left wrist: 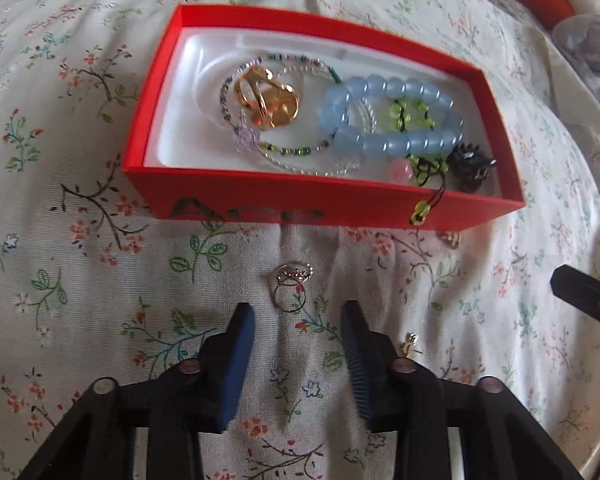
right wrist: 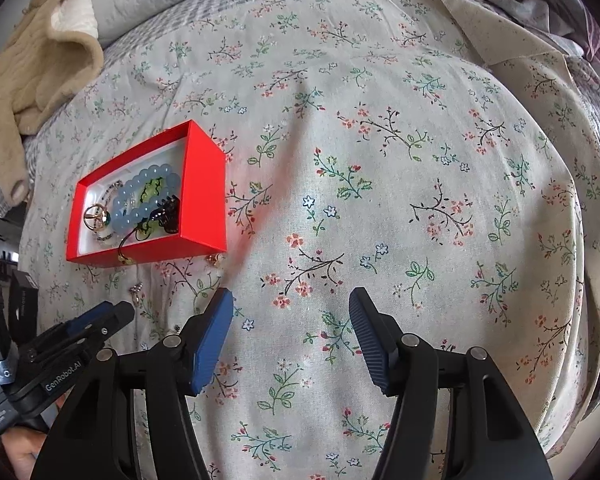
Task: Organize jewelry
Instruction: 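Move the open left gripper toward the small gold earring on the sheet, then close the left gripper on the small gold earring and lift it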
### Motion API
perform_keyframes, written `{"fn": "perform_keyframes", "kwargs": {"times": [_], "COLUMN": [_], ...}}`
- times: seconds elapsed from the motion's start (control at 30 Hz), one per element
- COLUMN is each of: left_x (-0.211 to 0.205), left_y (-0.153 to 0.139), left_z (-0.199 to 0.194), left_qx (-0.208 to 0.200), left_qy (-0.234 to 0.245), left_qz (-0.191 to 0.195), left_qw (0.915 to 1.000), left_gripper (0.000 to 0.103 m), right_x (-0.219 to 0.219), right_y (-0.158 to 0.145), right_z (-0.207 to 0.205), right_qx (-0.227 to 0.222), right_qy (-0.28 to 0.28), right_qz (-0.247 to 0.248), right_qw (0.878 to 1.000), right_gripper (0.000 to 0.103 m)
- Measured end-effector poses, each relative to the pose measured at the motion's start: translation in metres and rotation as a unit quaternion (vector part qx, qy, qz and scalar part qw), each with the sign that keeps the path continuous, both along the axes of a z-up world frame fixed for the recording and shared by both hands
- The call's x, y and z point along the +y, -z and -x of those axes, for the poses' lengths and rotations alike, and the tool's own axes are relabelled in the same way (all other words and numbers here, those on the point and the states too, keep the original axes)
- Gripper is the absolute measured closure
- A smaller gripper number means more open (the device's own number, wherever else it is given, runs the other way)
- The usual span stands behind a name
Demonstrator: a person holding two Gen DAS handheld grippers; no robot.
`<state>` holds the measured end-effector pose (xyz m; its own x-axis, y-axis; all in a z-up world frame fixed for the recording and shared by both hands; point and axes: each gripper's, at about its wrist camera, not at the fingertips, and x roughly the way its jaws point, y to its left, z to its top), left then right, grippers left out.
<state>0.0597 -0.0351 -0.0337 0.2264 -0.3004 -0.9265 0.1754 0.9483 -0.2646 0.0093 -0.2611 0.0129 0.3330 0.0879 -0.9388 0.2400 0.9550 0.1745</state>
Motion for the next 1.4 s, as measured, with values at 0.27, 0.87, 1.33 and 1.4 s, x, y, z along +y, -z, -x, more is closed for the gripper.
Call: {"fn": "perform_keyframes", "kwargs": {"times": [0.27,0.87,1.33,1.4], "left_x": [-0.006,0.058,0.028,0.016], "left_y": [0.011,-0.012,-0.009,-0.009], "left_z": [-0.005,-0.013,-0.019,-0.022], "left_qx": [-0.009,0.026,-0.041,-0.056], "left_qy": [0.01,-0.091,-0.03,-0.013], "left_qz": [-0.021,0.191,-0.002,-0.03], "left_qw": [0.9997,0.9769,0.9987,0.9979], "left_gripper": [0.102,0.103,0.075,0.075], "right_x": [0.006,0.019,0.028,0.026], "right_y": [0.003,0.007,0.01,0.01], "right_z": [-0.006,-0.011,-0.014,-0.015], "right_qx": [0.004,0.006,0.011,0.011], "right_qy": [-0.007,-0.018,-0.026,-0.025], "right_qz": [0.002,0.004,0.003,0.004], "right_qw": [1.0,1.0,1.0,1.0], "right_gripper": [0.04,0.04,0.04,0.04]}}
